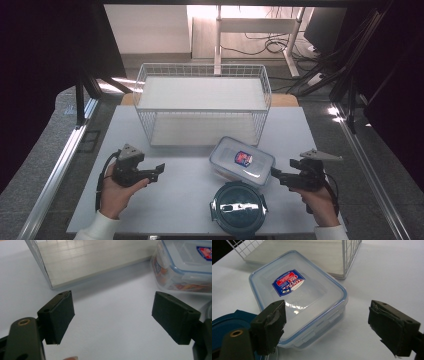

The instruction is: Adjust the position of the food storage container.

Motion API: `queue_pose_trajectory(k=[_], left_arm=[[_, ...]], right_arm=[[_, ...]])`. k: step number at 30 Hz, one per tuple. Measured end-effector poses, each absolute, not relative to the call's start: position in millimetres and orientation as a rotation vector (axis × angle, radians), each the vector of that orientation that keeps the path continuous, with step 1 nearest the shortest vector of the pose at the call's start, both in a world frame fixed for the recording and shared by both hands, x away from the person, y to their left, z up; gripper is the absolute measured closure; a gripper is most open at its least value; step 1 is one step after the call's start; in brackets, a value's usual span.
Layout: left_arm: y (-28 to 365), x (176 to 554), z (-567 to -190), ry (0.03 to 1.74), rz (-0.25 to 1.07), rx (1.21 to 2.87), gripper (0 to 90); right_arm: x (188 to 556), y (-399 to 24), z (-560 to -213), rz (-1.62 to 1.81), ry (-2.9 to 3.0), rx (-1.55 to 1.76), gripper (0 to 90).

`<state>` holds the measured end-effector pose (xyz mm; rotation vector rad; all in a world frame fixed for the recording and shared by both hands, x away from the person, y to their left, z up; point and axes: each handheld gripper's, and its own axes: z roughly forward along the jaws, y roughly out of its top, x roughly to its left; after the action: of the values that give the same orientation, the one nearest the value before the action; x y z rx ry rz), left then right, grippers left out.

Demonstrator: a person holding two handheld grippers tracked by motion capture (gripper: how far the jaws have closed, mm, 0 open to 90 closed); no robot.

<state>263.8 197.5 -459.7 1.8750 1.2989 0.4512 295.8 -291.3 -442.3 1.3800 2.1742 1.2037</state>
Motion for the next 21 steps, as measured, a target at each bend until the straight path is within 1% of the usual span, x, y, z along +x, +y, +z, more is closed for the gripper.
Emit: queue_pose_trajectory(k=[5, 6, 21], left_arm=[[195.6, 264.3, -464.5, 1.302, 0.435, 1.9, 16.5], [195.3, 264.3, -464.8, 1.301, 0.435, 1.903, 16.4], [194.0, 262.5, -465.7, 1.299, 0.414, 1.924, 15.6]], right_arm=[[294.1, -293.2, -439.7, 1.181, 2.17, 1.367, 18.4], [293.1, -294.9, -437.9, 1.177, 2.167, 1.37, 20.2], [290.4, -306.1, -431.7, 1.171, 2.176, 1.384, 27.1]])
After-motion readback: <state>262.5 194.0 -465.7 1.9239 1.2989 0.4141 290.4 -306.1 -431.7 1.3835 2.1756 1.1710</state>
